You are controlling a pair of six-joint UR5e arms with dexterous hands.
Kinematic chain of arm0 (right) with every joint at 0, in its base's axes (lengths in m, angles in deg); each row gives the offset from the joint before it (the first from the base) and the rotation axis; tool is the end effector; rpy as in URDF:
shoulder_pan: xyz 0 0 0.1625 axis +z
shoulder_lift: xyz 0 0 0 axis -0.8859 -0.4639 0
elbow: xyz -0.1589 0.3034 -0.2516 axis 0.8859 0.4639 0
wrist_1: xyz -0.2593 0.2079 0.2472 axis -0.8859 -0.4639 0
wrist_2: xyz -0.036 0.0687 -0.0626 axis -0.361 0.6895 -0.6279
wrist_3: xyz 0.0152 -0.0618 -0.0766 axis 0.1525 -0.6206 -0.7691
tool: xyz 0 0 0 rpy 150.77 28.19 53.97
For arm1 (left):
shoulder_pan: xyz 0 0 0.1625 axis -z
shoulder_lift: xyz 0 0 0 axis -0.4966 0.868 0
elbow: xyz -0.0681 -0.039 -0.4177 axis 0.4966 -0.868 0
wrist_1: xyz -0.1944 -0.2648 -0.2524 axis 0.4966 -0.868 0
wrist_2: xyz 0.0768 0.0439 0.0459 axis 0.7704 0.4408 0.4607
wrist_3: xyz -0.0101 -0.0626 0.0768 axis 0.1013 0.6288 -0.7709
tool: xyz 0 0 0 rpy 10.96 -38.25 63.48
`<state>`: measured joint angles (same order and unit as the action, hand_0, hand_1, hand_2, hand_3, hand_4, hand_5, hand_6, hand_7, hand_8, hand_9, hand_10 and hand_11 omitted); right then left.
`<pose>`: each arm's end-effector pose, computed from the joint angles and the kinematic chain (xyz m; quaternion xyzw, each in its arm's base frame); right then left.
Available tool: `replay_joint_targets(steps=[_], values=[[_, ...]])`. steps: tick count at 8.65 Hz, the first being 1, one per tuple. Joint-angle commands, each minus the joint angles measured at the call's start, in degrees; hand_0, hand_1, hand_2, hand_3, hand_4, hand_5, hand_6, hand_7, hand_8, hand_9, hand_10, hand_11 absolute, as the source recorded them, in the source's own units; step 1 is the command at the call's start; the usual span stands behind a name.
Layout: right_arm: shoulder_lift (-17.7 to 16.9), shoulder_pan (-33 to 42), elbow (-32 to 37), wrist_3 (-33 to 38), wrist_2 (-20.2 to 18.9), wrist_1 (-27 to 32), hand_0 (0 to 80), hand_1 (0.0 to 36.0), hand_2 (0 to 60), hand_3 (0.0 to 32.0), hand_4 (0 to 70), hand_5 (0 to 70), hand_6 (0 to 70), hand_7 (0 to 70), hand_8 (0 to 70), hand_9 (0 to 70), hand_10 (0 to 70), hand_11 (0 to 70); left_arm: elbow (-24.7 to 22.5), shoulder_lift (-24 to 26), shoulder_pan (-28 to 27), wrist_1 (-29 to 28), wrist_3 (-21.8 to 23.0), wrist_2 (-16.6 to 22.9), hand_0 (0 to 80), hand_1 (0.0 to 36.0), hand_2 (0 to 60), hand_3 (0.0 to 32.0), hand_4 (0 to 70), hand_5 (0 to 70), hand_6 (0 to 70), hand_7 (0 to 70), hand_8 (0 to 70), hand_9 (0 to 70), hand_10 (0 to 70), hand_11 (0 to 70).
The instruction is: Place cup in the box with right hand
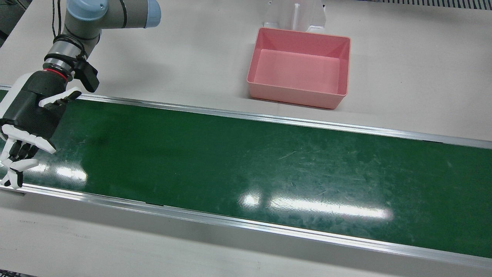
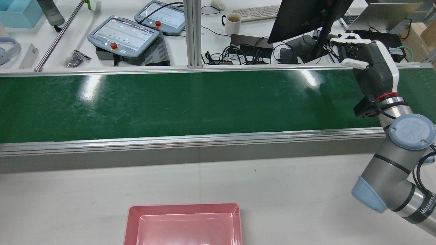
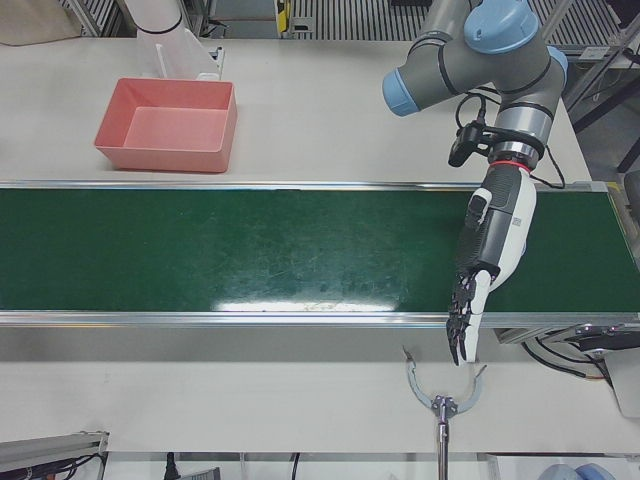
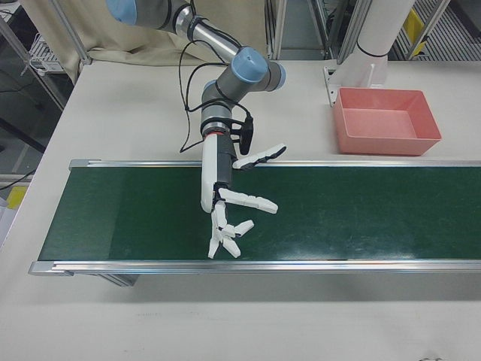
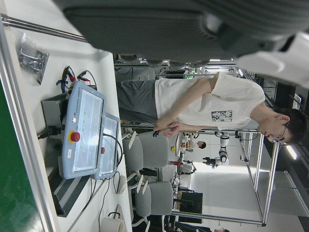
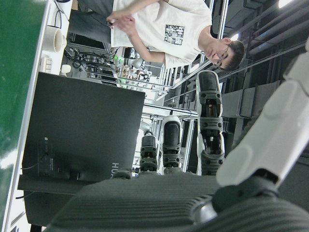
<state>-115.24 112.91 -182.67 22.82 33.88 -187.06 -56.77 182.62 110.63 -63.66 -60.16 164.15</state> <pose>-0.1722 -0.5253 0.4799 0.0743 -0.7441 0.6635 0.0244 -0.0170 -0.5837 0.5360 -0.1376 0.7271 -0.6571 0.1437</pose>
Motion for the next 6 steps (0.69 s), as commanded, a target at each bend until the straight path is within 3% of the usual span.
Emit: replay_joint_targets(steps=[1, 2, 3, 4, 5, 6], values=[[0.0, 0.3, 0.8, 0.1, -0.9, -1.2, 39.6, 6.7, 17.2, 0.0, 57.5, 0.0, 10.6, 65.1, 6.3, 21.5, 0.0, 0.0, 0.0, 0.0, 0.0, 0.1, 0.0, -0.1, 0.0, 0.0, 0.0, 0.0, 0.0, 0.0, 0.0, 0.0, 0.0, 0.0, 0.0, 0.0], [0.1, 0.3, 0.9, 0.1, -1.0, -1.2, 41.1, 4.7, 9.0, 0.0, 56.1, 0.0, 10.3, 63.0, 6.3, 20.9, 0.0, 0.0, 0.0, 0.0, 0.0, 0.1, 0.0, 0.0, 0.0, 0.0, 0.0, 0.0, 0.0, 0.0, 0.0, 0.0, 0.0, 0.0, 0.0, 0.0], [0.0, 0.3, 0.9, 0.1, -0.9, -1.0, 41.2, 4.4, 7.8, 0.0, 56.1, 0.0, 10.2, 62.5, 6.3, 20.7, 0.0, 0.0, -0.1, 0.0, 0.0, 0.0, 0.0, -0.1, 0.0, 0.0, 0.0, 0.0, 0.0, 0.0, 0.0, 0.0, 0.0, 0.0, 0.0, 0.0], [-0.1, 0.6, 0.8, 0.4, -0.9, -0.8, 40.2, 5.6, 12.4, 0.0, 53.4, 0.0, 10.1, 62.0, 6.2, 20.5, 0.0, 0.0, -0.1, 0.0, 0.0, 0.0, 0.0, -0.1, 0.0, 0.0, 0.0, 0.0, 0.0, 0.0, 0.0, 0.0, 0.0, 0.0, 0.0, 0.0], [-0.2, 0.8, 0.8, 0.7, -0.9, -0.8, 41.2, 5.0, 9.0, 0.0, 53.7, 0.0, 9.9, 60.9, 6.2, 20.2, 0.0, 0.0, -0.1, 0.0, 0.0, 0.1, 0.0, 0.0, 0.0, 0.0, 0.0, 0.0, 0.0, 0.0, 0.0, 0.0, 0.0, 0.0, 0.0, 0.0], [-0.2, 0.7, 0.8, 0.7, -1.0, -0.8, 45.7, 0.9, 0.0, 0.0, 59.1, 0.0, 9.8, 59.2, 6.7, 20.3, 0.0, 0.0, -0.1, 0.0, 0.0, 0.1, 0.0, 0.0, 0.0, 0.0, 0.0, 0.0, 0.0, 0.0, 0.0, 0.0, 0.0, 0.0, 0.0, 0.0]])
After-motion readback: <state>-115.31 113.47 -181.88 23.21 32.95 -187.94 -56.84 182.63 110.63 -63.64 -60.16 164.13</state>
